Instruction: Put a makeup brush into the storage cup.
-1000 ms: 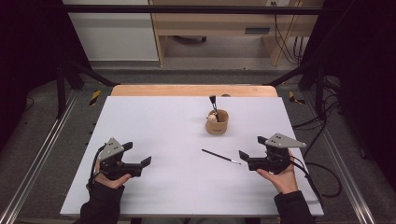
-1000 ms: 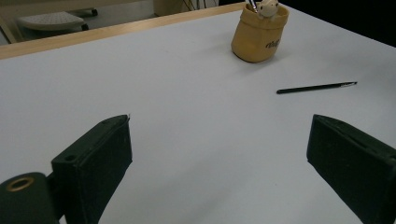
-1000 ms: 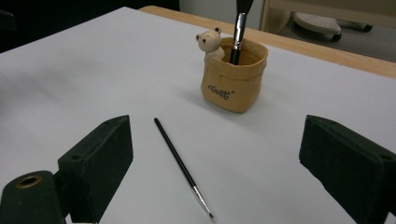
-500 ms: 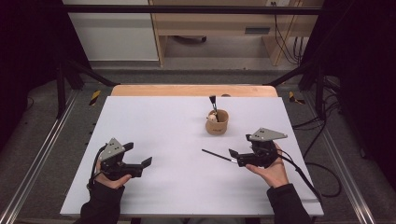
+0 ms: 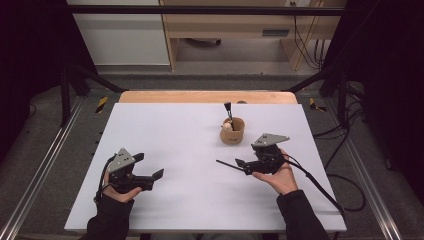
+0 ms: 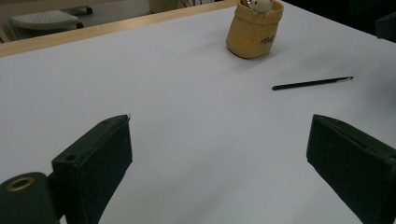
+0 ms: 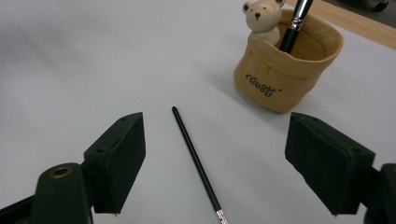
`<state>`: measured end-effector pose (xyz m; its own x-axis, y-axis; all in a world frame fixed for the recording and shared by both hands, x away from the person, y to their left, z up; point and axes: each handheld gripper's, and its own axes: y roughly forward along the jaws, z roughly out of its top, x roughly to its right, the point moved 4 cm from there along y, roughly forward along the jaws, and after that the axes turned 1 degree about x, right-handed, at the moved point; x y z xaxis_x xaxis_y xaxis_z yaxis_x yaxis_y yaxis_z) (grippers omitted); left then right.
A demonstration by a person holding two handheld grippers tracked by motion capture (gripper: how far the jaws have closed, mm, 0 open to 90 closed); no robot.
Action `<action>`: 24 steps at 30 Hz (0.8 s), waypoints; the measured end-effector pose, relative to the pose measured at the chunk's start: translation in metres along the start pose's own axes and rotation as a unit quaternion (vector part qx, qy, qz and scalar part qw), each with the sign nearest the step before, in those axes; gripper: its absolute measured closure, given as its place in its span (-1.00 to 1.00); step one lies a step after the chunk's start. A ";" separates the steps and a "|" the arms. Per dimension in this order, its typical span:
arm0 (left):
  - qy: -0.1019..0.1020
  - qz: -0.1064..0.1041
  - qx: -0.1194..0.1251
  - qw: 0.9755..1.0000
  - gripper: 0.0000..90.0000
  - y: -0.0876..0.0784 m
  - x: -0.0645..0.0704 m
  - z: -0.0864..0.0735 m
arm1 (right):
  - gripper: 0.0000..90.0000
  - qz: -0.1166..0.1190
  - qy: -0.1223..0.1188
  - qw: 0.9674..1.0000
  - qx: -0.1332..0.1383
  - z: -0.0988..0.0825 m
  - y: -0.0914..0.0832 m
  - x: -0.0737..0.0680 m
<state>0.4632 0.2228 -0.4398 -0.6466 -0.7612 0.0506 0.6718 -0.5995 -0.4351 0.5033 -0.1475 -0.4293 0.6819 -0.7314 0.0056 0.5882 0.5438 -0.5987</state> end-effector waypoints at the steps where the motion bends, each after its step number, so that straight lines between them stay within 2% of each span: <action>1: 0.000 0.000 0.000 1.000 -0.86 0.000 0.000 0.000 | -0.53 0.002 -0.002 1.000 -0.004 0.000 0.002 -0.001; 5: 0.000 -0.001 -0.001 1.000 -0.86 0.000 0.001 0.000 | -0.51 0.004 -0.005 1.000 -0.018 0.000 0.010 -0.002; 24: 0.003 -0.004 -0.002 1.000 -0.86 0.001 0.002 0.000 | -0.38 0.020 -0.018 0.999 -0.043 -0.006 0.035 -0.006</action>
<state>0.4629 0.2207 -0.4404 -0.6533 -0.7555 0.0487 0.6658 -0.6040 -0.4380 0.5167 -0.1269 -0.4552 0.7202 -0.6937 0.0085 0.5219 0.5337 -0.6654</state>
